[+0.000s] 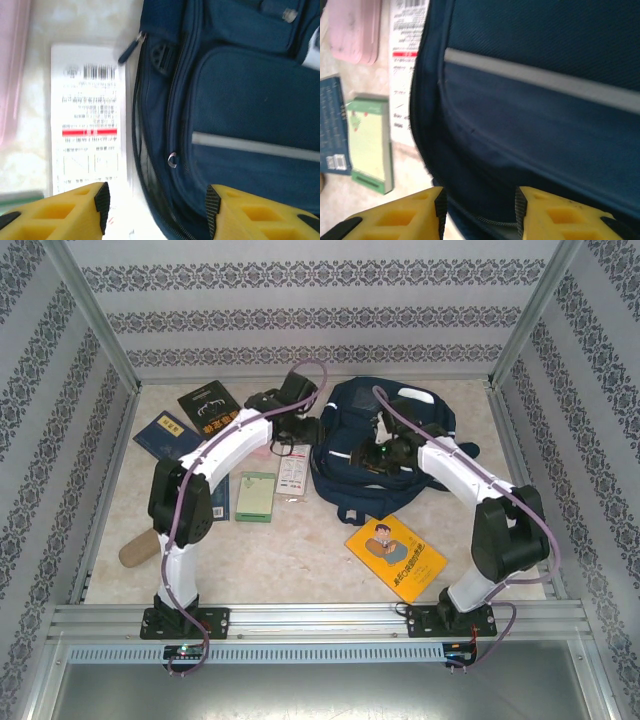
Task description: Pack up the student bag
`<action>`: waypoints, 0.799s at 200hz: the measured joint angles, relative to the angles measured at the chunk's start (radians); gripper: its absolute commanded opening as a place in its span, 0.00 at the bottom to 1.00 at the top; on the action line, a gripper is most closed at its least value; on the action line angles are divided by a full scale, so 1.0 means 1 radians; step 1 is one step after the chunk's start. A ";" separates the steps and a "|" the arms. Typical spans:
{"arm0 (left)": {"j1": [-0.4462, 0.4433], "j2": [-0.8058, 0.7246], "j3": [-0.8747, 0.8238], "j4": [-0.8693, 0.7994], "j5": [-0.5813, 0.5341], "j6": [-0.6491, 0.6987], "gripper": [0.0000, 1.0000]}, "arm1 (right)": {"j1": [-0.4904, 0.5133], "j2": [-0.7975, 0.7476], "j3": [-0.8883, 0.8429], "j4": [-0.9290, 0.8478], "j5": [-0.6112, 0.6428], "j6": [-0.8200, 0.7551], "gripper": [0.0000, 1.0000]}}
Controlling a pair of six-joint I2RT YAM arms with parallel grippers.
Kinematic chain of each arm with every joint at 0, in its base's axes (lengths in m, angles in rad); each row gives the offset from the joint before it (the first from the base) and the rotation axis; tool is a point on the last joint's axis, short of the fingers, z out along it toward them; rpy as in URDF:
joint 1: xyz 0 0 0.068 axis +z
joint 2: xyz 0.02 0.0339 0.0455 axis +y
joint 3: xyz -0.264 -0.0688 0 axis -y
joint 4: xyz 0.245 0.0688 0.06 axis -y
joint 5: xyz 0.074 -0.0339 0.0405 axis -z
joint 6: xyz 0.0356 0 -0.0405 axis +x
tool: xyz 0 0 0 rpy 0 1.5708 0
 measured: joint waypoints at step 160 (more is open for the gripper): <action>-0.185 0.299 0.141 0.007 -0.072 -0.245 0.30 | -0.158 0.379 0.277 -0.055 0.154 -0.105 0.54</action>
